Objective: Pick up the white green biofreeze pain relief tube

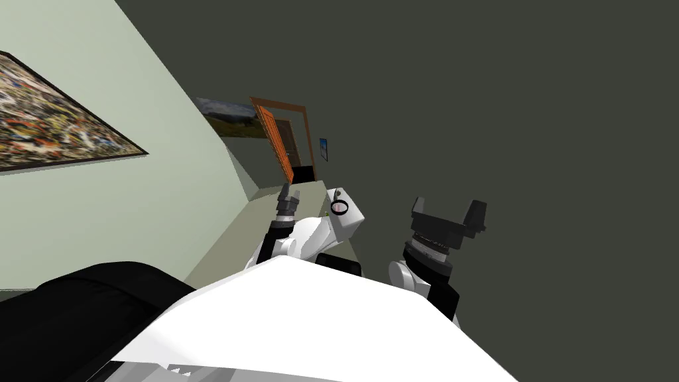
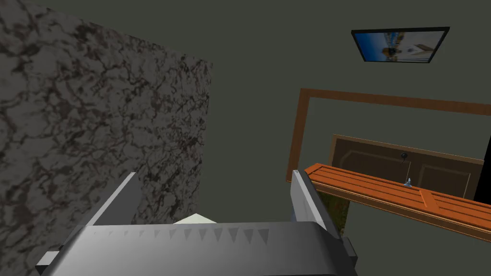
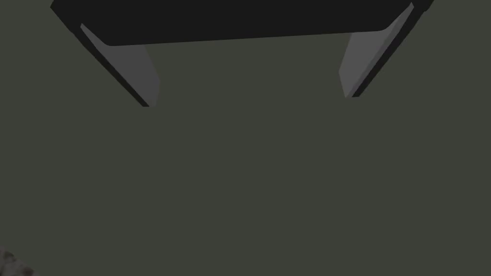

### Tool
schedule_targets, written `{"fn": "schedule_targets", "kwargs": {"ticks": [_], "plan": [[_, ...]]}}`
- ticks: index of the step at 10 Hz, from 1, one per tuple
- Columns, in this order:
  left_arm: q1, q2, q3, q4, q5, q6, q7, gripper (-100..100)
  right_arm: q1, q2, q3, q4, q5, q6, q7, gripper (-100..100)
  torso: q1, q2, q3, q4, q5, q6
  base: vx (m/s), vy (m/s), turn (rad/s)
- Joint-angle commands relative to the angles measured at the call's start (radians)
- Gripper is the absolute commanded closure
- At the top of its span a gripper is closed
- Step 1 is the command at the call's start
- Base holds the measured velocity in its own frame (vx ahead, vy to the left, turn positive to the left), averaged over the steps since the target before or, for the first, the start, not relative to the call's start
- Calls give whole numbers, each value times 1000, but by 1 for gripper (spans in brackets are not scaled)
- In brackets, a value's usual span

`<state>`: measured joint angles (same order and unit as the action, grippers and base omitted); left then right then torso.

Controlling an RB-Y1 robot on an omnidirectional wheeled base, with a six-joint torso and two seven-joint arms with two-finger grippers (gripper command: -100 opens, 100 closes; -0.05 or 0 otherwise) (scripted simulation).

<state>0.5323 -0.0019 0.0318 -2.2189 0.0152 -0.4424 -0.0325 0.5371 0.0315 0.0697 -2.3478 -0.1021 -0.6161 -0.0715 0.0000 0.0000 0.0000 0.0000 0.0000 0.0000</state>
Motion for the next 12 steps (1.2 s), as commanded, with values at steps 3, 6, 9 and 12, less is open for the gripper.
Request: {"fn": "schedule_targets", "kwargs": {"ticks": [3, 6, 9, 12], "plan": [[-10, 70, 27, 55, -10, -22, -15, -100, 0, 0, 0, 0, 0, 0, 0, 0, 2, 4, 2, 1, 0, 0, -69, 21, -74], [-29, 124, 72, 143, -25, -57, -44, -100, 0, 0, 0, 0, 0, 0, 0, 0, 2, 9, 5, 2, 0, 0, -131, 18, -152], [-46, 153, 110, 228, -39, -88, -72, -100, 0, 0, 0, 0, 0, 0, 0, 0, 0, 8, 5, 2, 0, 0, -111, -7, -116], [-67, 176, 152, 319, -54, -122, -106, -100, 0, 0, 0, 0, 0, 0, 0, 0, 1, 8, 5, 2, 0, 0, -118, -6, -183]]}}
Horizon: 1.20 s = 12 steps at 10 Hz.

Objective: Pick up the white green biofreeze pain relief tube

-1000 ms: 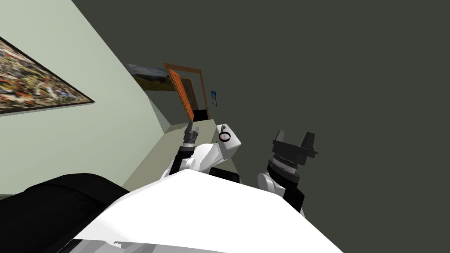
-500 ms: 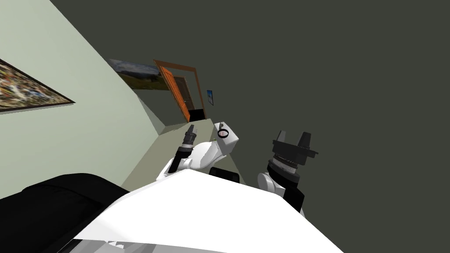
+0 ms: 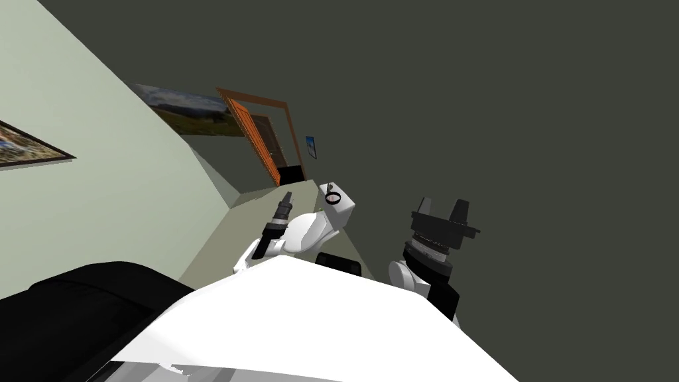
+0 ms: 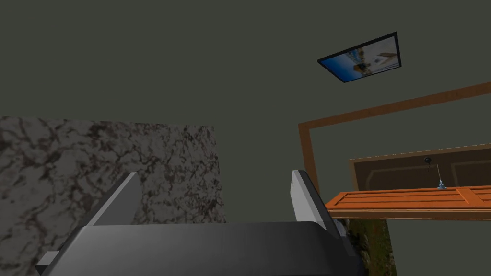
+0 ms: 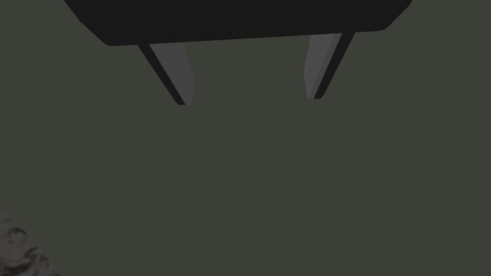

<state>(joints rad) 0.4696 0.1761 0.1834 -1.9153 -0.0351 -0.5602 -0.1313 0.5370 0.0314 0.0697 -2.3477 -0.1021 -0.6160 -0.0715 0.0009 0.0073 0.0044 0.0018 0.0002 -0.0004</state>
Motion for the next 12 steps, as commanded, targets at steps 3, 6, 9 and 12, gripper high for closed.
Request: {"fn": "schedule_targets", "kwargs": {"ticks": [3, 6, 9, 12], "plan": [[-28, 18, 46, 99, -20, -40, -48, -100, 0, 0, 0, 0, 0, 0, 0, 0, -1, -2, -1, -1, 0, 0, -77, -20, -123], [-42, 26, 69, 170, -28, -59, -71, -100, 0, 0, 0, 0, 0, 0, 0, 0, -1, -3, -2, -1, 0, 1, -63, -18, -130], [-71, 43, 115, 254, -45, -96, -122, -100, 0, 0, 0, 0, 0, 0, 0, 0, 0, -3, -2, -1, 0, 0, -65, -23, -143], [-87, 52, 137, 319, -54, -115, -149, -100, 0, 0, 0, 0, 0, 0, 0, 0, 0, -6, -3, -1, 0, 0, -31, -16, -89]]}}
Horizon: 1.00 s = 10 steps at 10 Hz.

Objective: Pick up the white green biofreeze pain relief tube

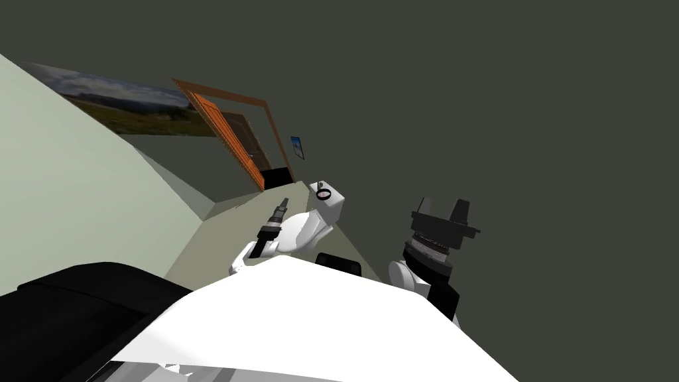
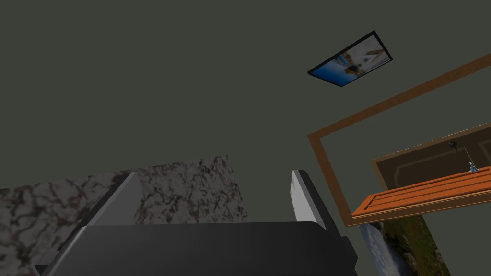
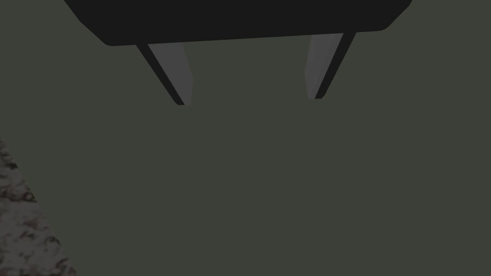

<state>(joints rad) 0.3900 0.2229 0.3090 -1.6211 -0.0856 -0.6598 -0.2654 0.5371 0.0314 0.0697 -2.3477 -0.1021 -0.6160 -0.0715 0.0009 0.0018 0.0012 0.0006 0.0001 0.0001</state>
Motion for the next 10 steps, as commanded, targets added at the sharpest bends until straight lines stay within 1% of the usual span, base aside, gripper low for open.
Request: {"fn": "schedule_targets", "kwargs": {"ticks": [1, 2, 3, 4, 5, 6, 7, 8, 9, 10], "plan": [[-7, 5, 12, 44, -3, -15, -15, -100, 0, 0, 0, 0, 0, 0, 0, 0, 0, 0, 0, 0, 0, 0, -34, -18, -127], [-24, 14, 34, 78, -12, -33, -43, -100, 0, 0, 0, 0, 0, 0, 0, 0, 0, 0, 0, 0, 0, 0, -36, -32, -232], [-24, 14, 34, 101, -12, -33, -43, -100, 0, 0, 0, 0, 0, 0, 0, 0, -1, 0, 0, 0, 0, 0, -36, -18, -82], [-41, 23, 56, 143, -20, -51, -73, -100, 0, 0, 0, 0, 0, 0, 0, 0, 0, 0, 0, 0, 0, -1, -41, -33, -162], [-41, 23, 56, 158, -20, -51, -73, -100, 0, 0, 0, 0, 0, 0, 0, 0, -1, 0, 0, 0, 0, 0, -30, -24, -103], [-58, 33, 77, 205, -28, -69, -103, -100, 0, 0, 0, 0, 0, 0, 0, 0, 0, 0, 0, 0, 0, -1, -26, -23, -197], [-58, 33, 77, 214, -28, -69, -103, -100, 0, 0, 0, 0, 0, 0, 0, 0, 0, 0, 0, 0, 0, 0, -21, -14, -102], [-76, 43, 97, 248, -36, -86, -135, -100, 0, 0, 0, 0, 0, 0, 0, 0, 0, -1, 0, 0, 0, -1, -18, -19, -202], [-76, 43, 97, 270, -36, -86, -135, -100, 0, 0, 0, 0, 0, 0, 0, 0, 0, -1, 0, 0, 0, 0, -13, -13, -100], [-93, 53, 116, 314, -44, -102, -167, -100, 0, 0, 0, 0, 0, 0, 0, 0, 1, -1, -1, 0, 0, -1, -10, -18, -160]]}}
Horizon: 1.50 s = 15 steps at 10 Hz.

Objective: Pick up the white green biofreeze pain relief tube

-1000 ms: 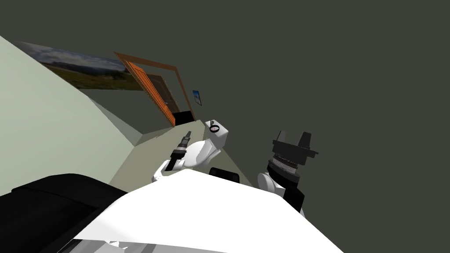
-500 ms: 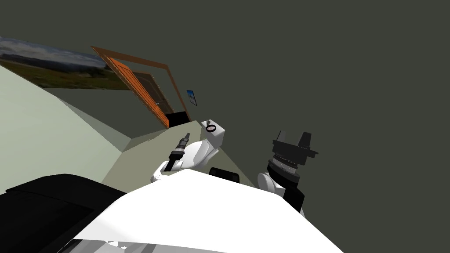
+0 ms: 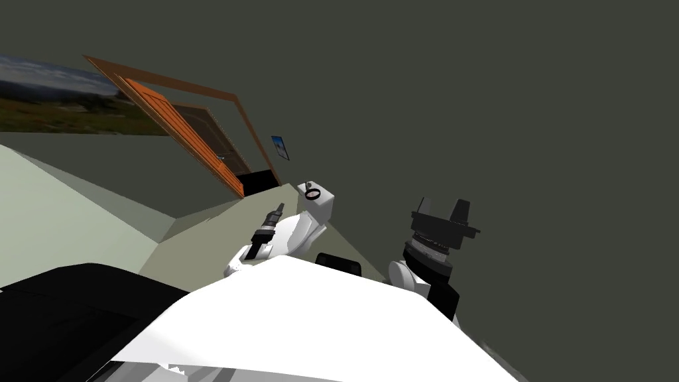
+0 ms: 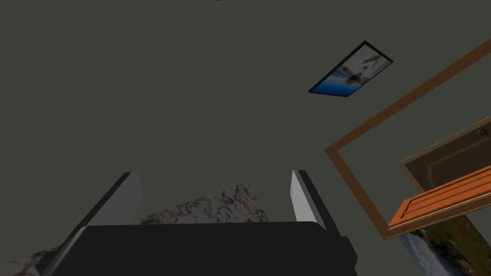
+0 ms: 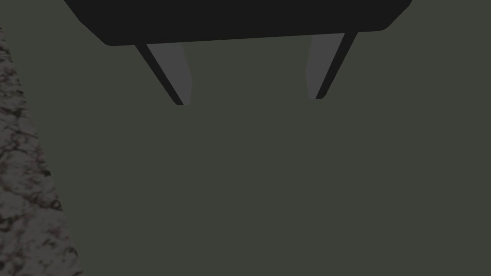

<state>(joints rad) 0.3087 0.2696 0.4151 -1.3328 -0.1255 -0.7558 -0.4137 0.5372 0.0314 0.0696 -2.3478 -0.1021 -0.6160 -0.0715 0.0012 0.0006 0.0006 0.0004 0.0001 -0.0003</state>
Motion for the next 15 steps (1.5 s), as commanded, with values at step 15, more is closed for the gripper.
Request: {"fn": "schedule_targets", "kwargs": {"ticks": [15], "plan": [[-152, 102, 120, 410, -52, -101, -276, -100, 0, 0, 0, 0, 0, 0, 0, 0, 2, -5, -3, -1, 0, 0, 25, 1, -136]]}}
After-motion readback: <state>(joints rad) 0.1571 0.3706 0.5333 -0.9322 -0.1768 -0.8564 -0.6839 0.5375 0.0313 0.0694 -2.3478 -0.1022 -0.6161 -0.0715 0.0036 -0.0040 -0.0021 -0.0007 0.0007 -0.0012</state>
